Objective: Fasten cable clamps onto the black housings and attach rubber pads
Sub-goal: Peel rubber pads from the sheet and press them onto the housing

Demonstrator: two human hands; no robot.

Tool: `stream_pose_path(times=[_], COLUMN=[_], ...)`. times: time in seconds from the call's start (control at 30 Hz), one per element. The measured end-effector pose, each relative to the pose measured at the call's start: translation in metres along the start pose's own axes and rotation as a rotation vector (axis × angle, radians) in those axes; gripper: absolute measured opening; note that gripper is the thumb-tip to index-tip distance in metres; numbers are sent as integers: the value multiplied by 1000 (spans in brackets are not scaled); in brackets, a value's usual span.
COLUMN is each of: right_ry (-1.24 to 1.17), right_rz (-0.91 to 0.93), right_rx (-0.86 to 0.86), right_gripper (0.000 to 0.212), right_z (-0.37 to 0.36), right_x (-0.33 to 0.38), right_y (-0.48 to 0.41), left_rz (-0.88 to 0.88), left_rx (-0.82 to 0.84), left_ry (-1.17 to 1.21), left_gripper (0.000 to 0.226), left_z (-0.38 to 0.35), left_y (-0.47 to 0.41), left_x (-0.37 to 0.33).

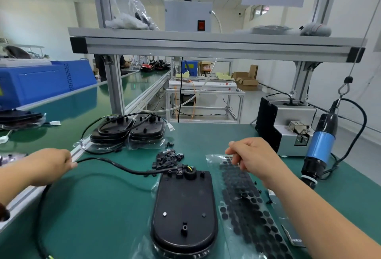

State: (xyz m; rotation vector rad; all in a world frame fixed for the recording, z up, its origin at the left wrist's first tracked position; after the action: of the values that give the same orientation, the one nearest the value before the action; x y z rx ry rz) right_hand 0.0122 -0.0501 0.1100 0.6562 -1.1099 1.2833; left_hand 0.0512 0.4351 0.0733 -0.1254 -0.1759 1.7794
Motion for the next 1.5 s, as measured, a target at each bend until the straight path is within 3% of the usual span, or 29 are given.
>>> stream_pose_path(times=[0.1,0.23,0.4,0.47,0.57,0.63,0.7,0.73,0.8,0.83,0.87,0.97,1.03,1.1,1.17,1.23,1.3,1.4,1.47,1.5], right_ry=[21,126,118,46,30,38,-47,-91,-198,-253,-307,-490,-581,-622,-622,-546,-433,-312,-265,-250], right_rz=[111,225,359,385,337,272,179,141,48,15,-7,-105,-123,-98,-69,-25,13,26,33,31], right_rx=[31,157,347,444,625,641,637,629,605,597,595,533,461,394,342,306,275,255,301,328], right_gripper=[28,24,19,13,42,50,38,43,51,54,60,65,59,32,12,13,23,29,29,29], right_z=[-4,-23,-47,-58,-82,-93,-96,-94,-85,-80,-75,-64,-56,-46,-34,-21,-11,-9,-15,-20], right_x=[20,47,93,112,123,119,119,118,118,120,123,134,141,147,150,152,146,125,109,102], right_y=[5,26,83,115,159,177,187,189,186,184,182,177,173,170,164,156,145,122,107,99], left_rz=[115,291,514,534,521,518,463,410,384,390,410,471,449,390,291,152,10,-307,-507,-561], left_rx=[120,246,332,280,115,12,-53,-63,-140,-174,-208,-269,-177,-117,10,124,-54,-706,-856,-801], left_ry=[466,994,1565,1733,1919,2043,2174,2220,2261,2284,2301,2272,2167,2099,2114,1958,1687,1081,583,417], left_gripper=[12,30,31,26,29,29,13,15,78,97,95,15,23,27,16,5,11,12,55,72], left_z=[14,35,66,76,87,97,112,122,131,134,137,139,132,129,130,130,135,175,185,179], left_y=[8,37,78,95,118,134,155,170,192,200,207,236,251,267,277,272,254,233,220,207], left_x=[4,-6,-26,-37,-52,-60,-73,-81,-91,-96,-103,-125,-144,-158,-169,-169,-146,-120,-147,-163])
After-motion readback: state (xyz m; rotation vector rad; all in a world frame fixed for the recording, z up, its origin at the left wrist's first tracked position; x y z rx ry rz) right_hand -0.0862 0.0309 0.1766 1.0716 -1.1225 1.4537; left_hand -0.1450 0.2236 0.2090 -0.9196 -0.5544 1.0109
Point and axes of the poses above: each hand's wrist, its own y-axis away from the middle knuckle, its own z-axis out of the back of the hand, x = y × z, the point moved 7 cm from there along -y, towards the middle knuckle, and after that the axes turned 8 degrees about -x, right-handed, at the moved point
